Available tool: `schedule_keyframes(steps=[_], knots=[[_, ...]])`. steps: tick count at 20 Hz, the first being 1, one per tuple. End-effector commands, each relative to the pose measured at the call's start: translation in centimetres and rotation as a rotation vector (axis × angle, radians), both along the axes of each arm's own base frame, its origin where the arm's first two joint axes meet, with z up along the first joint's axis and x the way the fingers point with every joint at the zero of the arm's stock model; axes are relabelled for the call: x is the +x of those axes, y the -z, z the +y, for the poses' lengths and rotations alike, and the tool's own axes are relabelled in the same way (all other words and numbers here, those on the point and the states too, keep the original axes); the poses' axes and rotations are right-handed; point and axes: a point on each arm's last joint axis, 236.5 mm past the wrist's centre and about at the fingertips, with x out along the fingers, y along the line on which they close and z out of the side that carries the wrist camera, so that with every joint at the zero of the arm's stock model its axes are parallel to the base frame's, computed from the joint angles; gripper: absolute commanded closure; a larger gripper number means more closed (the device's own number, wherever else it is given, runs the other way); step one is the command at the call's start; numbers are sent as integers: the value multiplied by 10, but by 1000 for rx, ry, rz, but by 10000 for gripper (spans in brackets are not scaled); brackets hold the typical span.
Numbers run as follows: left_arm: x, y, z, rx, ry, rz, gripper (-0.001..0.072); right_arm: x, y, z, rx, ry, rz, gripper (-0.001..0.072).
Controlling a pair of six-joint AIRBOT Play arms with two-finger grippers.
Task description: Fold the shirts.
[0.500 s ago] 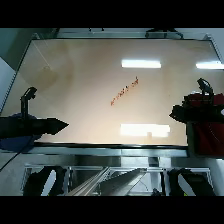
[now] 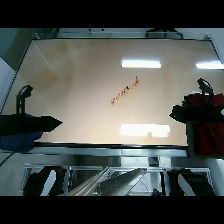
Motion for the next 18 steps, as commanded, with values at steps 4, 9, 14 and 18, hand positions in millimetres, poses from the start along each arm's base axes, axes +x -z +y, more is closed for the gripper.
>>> schedule_keyframes(steps=[4,9,14,18], knots=[[46,-28,144,377,-348,42,1,0,0,0,1,0,0,693],[53,2,238,473,-571,224,1,0,0,0,1,0,0,692],[-39,91,310,475,-765,628,2,0,0,0,0,-1,-1,692],[-62,127,347,412,-801,644,1,1,-1,0,-1,2,-7,693]])
